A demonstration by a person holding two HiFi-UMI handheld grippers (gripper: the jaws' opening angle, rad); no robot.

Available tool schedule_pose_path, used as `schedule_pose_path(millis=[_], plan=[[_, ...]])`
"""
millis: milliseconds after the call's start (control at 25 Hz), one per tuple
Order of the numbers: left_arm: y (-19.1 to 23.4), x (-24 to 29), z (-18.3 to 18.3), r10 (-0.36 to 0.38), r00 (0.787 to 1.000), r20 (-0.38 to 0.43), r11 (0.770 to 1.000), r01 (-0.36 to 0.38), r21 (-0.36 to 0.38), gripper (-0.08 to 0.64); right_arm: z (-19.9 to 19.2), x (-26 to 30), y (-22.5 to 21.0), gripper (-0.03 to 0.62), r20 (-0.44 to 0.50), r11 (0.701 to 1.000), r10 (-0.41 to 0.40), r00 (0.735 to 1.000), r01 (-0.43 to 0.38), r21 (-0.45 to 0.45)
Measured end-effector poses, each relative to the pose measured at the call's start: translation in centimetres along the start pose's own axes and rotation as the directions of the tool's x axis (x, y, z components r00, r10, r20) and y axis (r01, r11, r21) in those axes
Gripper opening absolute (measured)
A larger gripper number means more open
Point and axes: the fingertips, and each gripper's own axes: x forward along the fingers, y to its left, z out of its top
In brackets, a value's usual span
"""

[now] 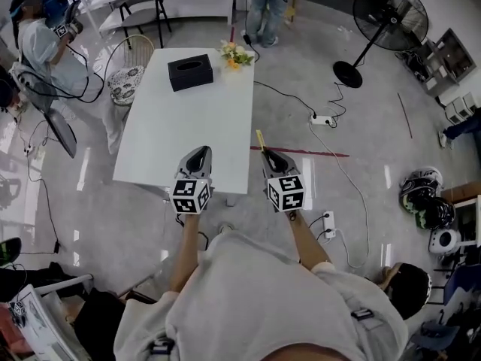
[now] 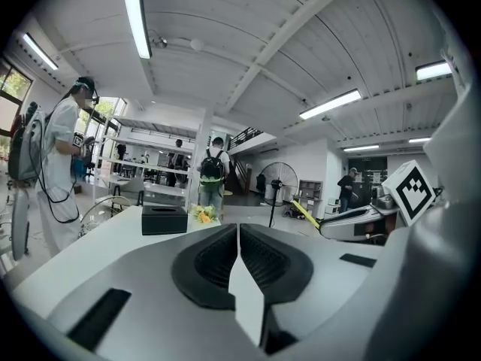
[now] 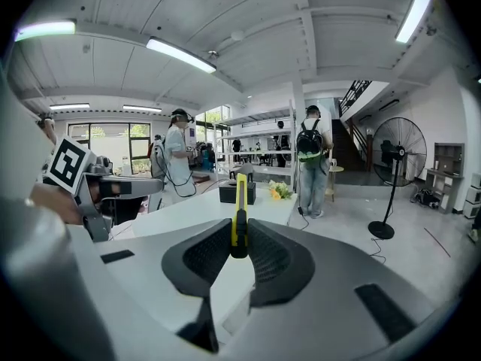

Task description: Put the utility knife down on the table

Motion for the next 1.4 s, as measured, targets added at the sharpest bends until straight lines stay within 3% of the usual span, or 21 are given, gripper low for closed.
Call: schedule_pose_path(millis=[240,600,1400], plan=[[2.9,2.5,0.4,-0.023,1.0,-0.004,1.0,0.023,-0.004,0.029,0.6,2.9,0.2,0.083,-0.01,1.0,-0.019,1.0,0.019,0.002],[3.6,4.8,-0.6,-0.046,0.998,-0.043,0.999,0.045,-0.016,0.029,0.0,4.8,-1.1,0.083,-0.043,0.999,-0.035,0.998,0.036,0.029],[6.3,9.5,-3.5,0.064,0.984,-0.163,0.995,-0.075,-0.063,0.029,-1.7,13.1,-3.6,0.083,-0.144,0.993,0.105,0.984,-0.095,0.073]])
